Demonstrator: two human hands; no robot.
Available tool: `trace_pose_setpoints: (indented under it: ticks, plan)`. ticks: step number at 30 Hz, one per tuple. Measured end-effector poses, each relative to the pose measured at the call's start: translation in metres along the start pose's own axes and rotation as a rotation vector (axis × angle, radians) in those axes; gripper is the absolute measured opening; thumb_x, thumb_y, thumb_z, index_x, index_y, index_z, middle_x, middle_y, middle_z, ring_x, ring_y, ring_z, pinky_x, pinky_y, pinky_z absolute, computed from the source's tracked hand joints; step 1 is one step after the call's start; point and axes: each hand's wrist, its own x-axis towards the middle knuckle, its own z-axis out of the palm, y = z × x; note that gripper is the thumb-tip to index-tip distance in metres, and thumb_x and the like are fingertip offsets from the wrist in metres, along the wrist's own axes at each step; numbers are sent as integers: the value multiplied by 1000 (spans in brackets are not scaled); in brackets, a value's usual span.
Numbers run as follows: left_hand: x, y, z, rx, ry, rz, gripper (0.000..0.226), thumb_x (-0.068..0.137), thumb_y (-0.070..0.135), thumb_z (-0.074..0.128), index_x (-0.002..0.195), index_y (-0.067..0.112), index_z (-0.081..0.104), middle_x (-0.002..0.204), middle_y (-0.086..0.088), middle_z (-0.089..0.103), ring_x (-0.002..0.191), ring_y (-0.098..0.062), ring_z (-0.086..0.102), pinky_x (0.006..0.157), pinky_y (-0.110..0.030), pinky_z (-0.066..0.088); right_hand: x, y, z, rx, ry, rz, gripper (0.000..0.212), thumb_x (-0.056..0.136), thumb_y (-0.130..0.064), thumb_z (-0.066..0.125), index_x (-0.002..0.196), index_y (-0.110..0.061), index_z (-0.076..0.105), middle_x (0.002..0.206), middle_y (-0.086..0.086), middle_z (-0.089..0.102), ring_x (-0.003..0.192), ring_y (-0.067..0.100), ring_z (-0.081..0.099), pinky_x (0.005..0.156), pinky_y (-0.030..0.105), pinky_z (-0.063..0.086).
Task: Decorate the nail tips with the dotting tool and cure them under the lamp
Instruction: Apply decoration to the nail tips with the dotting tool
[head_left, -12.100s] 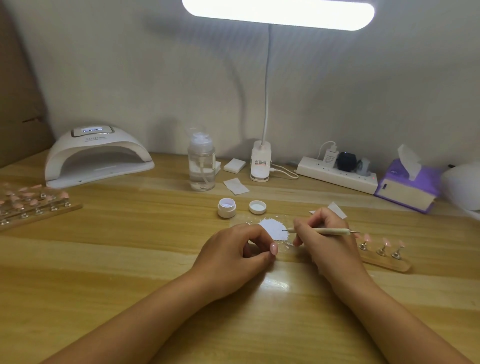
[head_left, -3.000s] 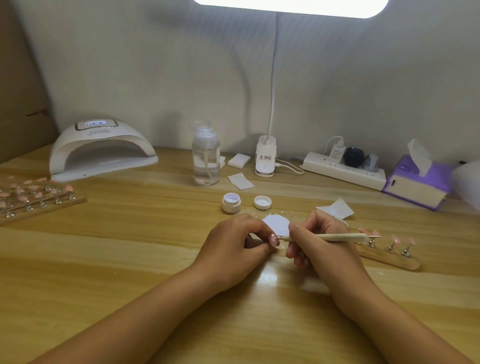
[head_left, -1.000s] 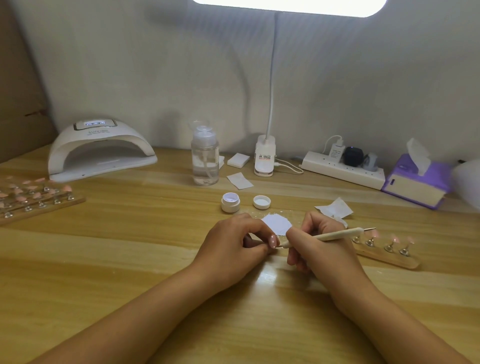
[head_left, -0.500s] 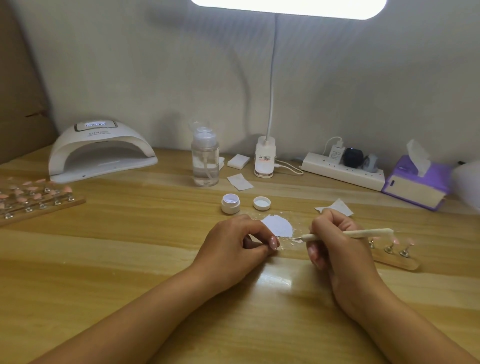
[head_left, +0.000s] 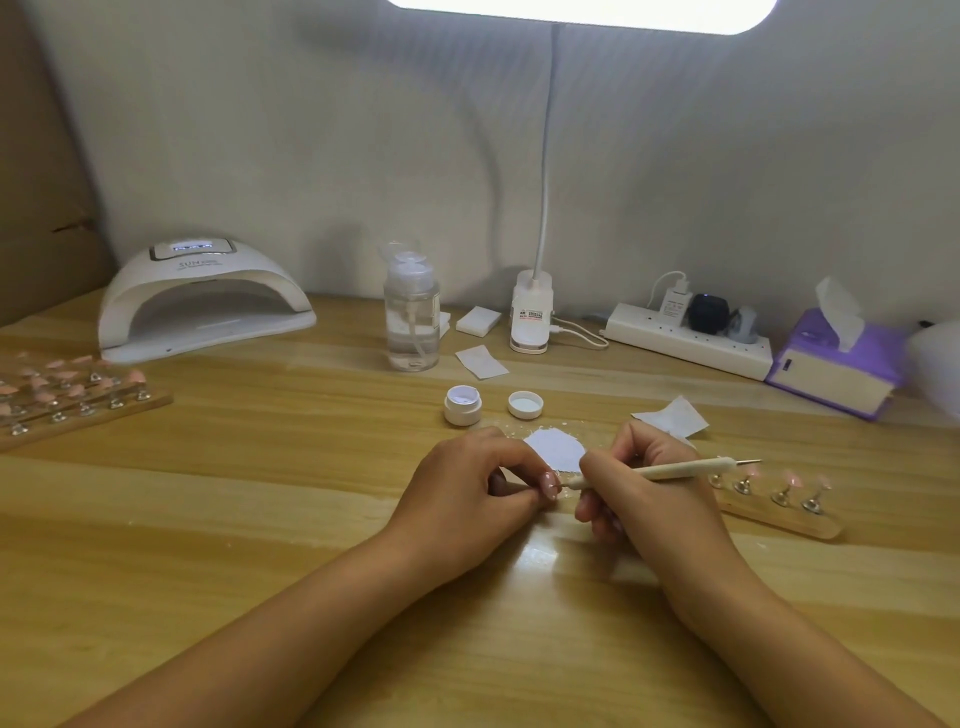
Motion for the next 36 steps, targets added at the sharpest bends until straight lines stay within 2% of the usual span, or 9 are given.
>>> trace_pose_setpoints:
  ticks: [11, 16, 20, 25, 32, 36]
  plan:
    - [0, 0, 0, 2, 2, 6, 14, 79, 20, 75, 77, 33, 75, 83, 9, 65, 65, -9, 56, 71, -29, 48, -1, -1, 1, 2, -3, 4, 27, 76, -7, 62, 55, -17, 47, 53, 16, 64, 38, 12, 50, 38, 20, 36]
    - [0, 1, 0, -4, 0, 8, 16, 80, 18, 76, 77, 34, 74, 85, 10, 66, 62, -5, 54, 70, -25, 46, -1, -3, -1, 101, 45, 11, 34, 81, -3, 60, 55, -19, 45, 49, 14, 61, 36, 12, 47, 37, 19, 37]
    - [0, 1, 0, 1, 1, 7, 15, 80, 18, 75, 77, 33, 75, 85, 9, 65, 62, -5, 54, 71, -26, 47, -1, -3, 0, 62, 18, 6, 34, 79, -4, 61, 52, -20, 45, 50, 16, 62, 37, 12, 47, 38, 19, 37]
    - [0, 0, 0, -5, 0, 6, 13, 79, 19, 75, 77, 31, 75, 80, 13, 62, 59, -2, 52, 65, -18, 41, 0, -2, 1, 34, 1, 14, 37, 79, -3, 61, 51, -22, 46, 51, 16, 62, 38, 12, 47, 38, 19, 35]
    - [-1, 0, 0, -8, 2, 8, 13, 79, 19, 76, 77, 32, 75, 81, 11, 63, 61, -3, 53, 67, -21, 44, 0, 0, 1, 15, -8, 14, 29, 77, -8, 62, 55, -20, 47, 52, 15, 63, 39, 12, 49, 39, 21, 36]
    - [0, 0, 0, -8, 2, 6, 13, 79, 19, 76, 77, 32, 75, 82, 12, 63, 61, -2, 54, 67, -20, 43, 0, -2, 1, 41, -4, 1, 32, 78, -7, 61, 52, -21, 47, 51, 15, 62, 38, 12, 48, 38, 20, 36]
